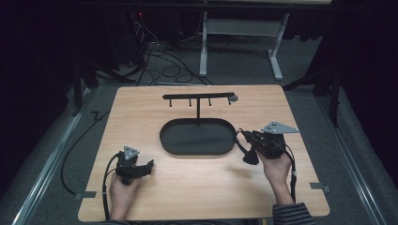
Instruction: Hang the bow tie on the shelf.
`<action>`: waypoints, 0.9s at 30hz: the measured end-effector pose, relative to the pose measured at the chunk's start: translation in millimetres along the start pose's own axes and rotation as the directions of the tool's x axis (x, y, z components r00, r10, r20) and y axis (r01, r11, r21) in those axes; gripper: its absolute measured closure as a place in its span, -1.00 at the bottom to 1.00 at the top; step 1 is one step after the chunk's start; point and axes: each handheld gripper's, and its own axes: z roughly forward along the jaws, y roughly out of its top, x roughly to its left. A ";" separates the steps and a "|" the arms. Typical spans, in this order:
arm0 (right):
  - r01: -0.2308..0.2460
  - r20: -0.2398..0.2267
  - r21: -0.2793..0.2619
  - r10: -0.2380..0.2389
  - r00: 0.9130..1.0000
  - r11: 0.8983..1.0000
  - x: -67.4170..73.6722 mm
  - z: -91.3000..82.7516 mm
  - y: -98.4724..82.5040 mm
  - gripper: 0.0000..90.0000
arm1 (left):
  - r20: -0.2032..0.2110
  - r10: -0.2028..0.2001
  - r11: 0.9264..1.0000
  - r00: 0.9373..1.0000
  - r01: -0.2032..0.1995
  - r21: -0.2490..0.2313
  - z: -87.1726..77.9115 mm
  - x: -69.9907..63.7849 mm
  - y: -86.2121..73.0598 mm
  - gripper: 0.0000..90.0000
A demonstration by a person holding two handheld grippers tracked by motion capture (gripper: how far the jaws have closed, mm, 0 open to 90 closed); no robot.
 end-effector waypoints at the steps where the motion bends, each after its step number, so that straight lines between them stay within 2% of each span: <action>1: -0.003 0.000 0.000 0.003 1.000 1.000 0.7 0.0 0.8 1.00 | 0.000 0.000 1.000 1.000 0.000 0.000 0.0 0.0 0.0 -0.53; 18: 0.012 0.003 -0.027 -0.011 1.000 1.000 0.4 -2.3 13.9 1.00 | 0.000 0.000 1.000 1.000 0.000 0.000 0.0 0.0 0.0 -0.53; 27: 0.006 -0.010 -0.030 -0.006 1.000 1.000 0.0 2.2 19.1 1.00 | 0.000 0.000 1.000 1.000 0.000 0.000 0.0 0.0 0.0 -0.53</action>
